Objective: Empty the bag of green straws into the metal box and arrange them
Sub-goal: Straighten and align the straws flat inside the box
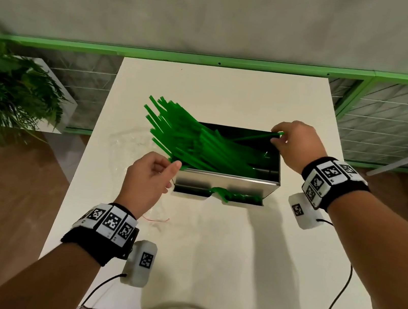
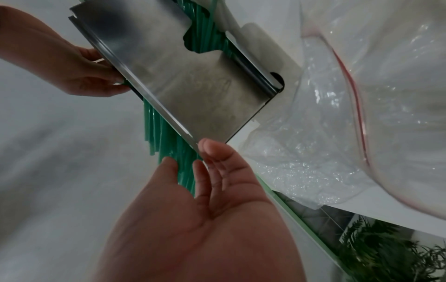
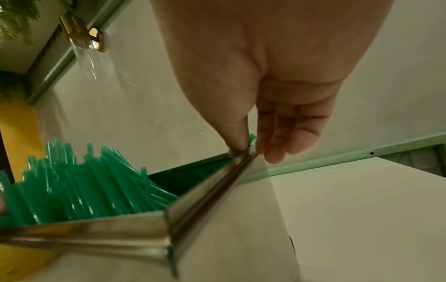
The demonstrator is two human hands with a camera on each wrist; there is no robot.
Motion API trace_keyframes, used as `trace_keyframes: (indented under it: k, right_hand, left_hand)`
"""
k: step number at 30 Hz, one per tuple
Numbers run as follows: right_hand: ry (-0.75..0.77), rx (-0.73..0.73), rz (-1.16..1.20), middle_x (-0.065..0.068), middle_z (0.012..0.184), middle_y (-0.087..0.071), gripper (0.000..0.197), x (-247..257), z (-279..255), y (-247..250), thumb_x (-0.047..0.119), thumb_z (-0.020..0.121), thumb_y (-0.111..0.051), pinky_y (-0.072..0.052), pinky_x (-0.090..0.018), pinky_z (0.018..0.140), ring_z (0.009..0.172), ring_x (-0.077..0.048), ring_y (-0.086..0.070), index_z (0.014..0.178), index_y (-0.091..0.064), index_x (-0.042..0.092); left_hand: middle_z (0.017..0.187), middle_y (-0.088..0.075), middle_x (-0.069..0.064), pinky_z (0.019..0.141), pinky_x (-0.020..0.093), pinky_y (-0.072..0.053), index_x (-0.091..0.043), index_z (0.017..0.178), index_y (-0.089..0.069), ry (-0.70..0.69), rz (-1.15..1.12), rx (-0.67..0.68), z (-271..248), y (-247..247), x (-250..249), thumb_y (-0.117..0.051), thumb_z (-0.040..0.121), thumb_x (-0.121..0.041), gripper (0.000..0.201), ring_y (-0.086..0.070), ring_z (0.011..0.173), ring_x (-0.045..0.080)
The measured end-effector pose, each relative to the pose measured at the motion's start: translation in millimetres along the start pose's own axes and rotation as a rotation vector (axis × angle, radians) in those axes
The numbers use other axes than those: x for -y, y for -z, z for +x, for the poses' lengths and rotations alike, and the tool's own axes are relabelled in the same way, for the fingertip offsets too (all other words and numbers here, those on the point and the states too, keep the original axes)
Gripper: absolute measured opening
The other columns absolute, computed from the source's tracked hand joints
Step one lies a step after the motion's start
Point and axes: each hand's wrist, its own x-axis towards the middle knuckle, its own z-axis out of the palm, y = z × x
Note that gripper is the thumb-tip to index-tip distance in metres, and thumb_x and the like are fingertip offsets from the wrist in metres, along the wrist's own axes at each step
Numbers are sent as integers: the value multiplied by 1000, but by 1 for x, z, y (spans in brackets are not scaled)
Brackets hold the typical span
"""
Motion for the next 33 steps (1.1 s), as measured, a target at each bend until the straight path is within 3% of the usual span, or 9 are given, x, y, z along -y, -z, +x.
trace_keyframes:
  k: [6, 9, 12, 16, 19, 23, 26, 29, 33]
  right_hand:
    - [44, -65, 125, -4, 89, -73, 14, 1, -5, 23, 13, 92, -65, -44, -25, 78, 87, -24, -65, 100, -77, 12]
    - [-9, -98, 571, -3, 75, -70, 9, 12, -17, 52, 9, 88, -71, -53, -31, 73, 70, -17, -65, 92, -76, 16]
    - [37, -169, 837, 0, 69, -70, 14, 27, -34, 83, 3, 86, -74, -54, -24, 66, 62, -13, -65, 87, -74, 17]
    - [185, -309, 615, -9, 74, -70, 14, 47, -50, 107, 6, 82, -70, -52, -30, 64, 65, -22, -63, 88, -74, 17]
    - [317, -327, 272, -5, 70, -67, 12, 63, -58, 110, 10, 77, -66, -51, -30, 67, 64, -24, -61, 86, -73, 13]
    - [398, -180, -30, -7, 67, -58, 3, 86, -51, 73, 9, 74, -61, -49, -38, 61, 63, -30, -53, 74, -62, 7]
    - [350, 34, -222, -6, 65, -45, 9, 108, -38, 31, 4, 77, -55, -42, -37, 55, 62, -31, -49, 70, -50, 5]
    - [300, 141, -188, -7, 73, -52, 4, 128, -31, -5, 2, 81, -53, -45, -35, 59, 71, -31, -56, 79, -56, 4]
    - [126, 165, 95, -9, 95, -70, 31, 131, -32, -21, 4, 88, -57, -51, -29, 69, 78, -24, -62, 116, -68, 10]
  left_hand:
    - [77, -69, 8, 60, 32, -59, -10, 90, -67, -19, -15, -51, 5, 2, -2, -80, 87, -31, 25, -67, 62, 16]
    - [79, -69, 11, 60, 33, -58, -10, 92, -64, -39, -49, -69, 8, 4, -3, -80, 88, -29, 25, -66, 62, 18]
    - [86, -70, 14, 62, 37, -59, -10, 97, -62, -32, -83, -77, 12, 7, -7, -78, 88, -34, 30, -66, 61, 17]
    - [102, -66, 15, 60, 36, -54, -20, 109, -53, 7, -158, -142, 21, 19, -13, -72, 92, -38, 31, -64, 59, 16]
    - [110, -64, 9, 59, 35, -50, -25, 121, -47, 5, -151, -149, 31, 32, -23, -68, 93, -45, 40, -64, 64, 17]
    - [113, -58, -7, 61, 34, -53, -25, 140, -37, -41, -24, -138, 51, 39, -47, -63, 94, -54, 60, -67, 78, 19]
    - [122, -56, -2, 67, 39, -61, -26, 148, -30, -47, 90, -119, 69, 36, -63, -63, 87, -65, 79, -66, 97, 19]
    - [123, -58, 0, 82, 49, -61, -26, 146, -32, -47, 230, -74, 78, 28, -74, -61, 82, -71, 83, -66, 102, 23]
    - [101, -64, 3, 69, 46, -64, -17, 121, -54, -58, 324, -17, 76, 19, -75, -58, 93, -59, 50, -70, 85, 27]
